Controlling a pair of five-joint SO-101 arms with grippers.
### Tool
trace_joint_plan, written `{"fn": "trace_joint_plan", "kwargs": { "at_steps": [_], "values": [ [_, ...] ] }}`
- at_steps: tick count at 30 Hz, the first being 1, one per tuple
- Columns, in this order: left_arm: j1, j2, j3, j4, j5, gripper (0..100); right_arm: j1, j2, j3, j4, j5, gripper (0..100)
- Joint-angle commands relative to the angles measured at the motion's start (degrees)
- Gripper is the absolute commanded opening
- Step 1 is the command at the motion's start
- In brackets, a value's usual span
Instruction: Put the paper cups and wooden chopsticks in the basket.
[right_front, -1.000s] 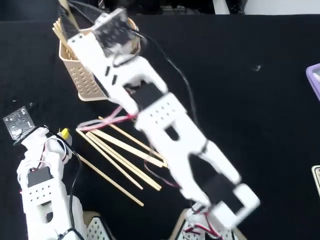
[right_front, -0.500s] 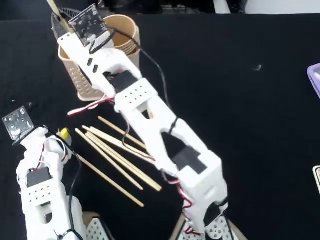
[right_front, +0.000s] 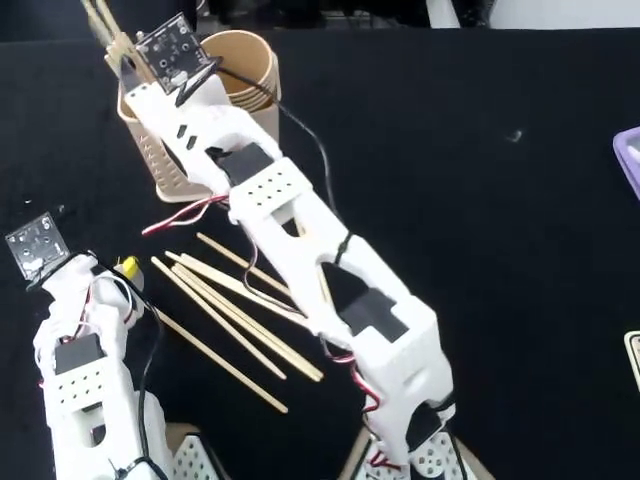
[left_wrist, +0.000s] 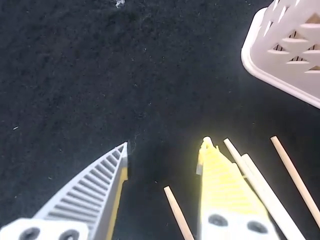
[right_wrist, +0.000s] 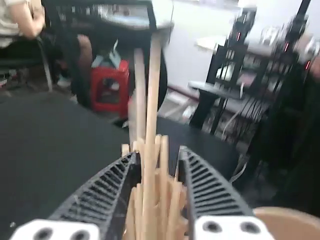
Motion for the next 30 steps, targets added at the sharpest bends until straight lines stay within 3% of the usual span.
{"fn": "trace_joint_plan", "kwargs": {
  "at_steps": [1, 7, 16, 23, 30],
  "values": [
    [-0.04, -0.88, -0.57, -0.62, 0.00, 22, 0.44, -3.47, -3.91, 2.64, -2.99, 14.5],
    [-0.04, -0.88, -0.57, -0.62, 0.00, 22, 0.35, -13.67, -4.70, 10.37, -3.08, 9.8],
    [-0.13, -0.88, -0.57, -0.62, 0.00, 22, 2.73, -33.80, -4.26, 49.49, -2.81, 3.1],
    [-0.13, -0.88, -0.57, -0.62, 0.00, 22, 5.01, -34.59, -0.66, 71.03, -2.81, 18.5],
    [-0.13, -0.88, 0.04, -0.97, 0.00, 22, 5.10, -34.51, 17.98, 75.25, -2.73, 26.9]
  ]
}}
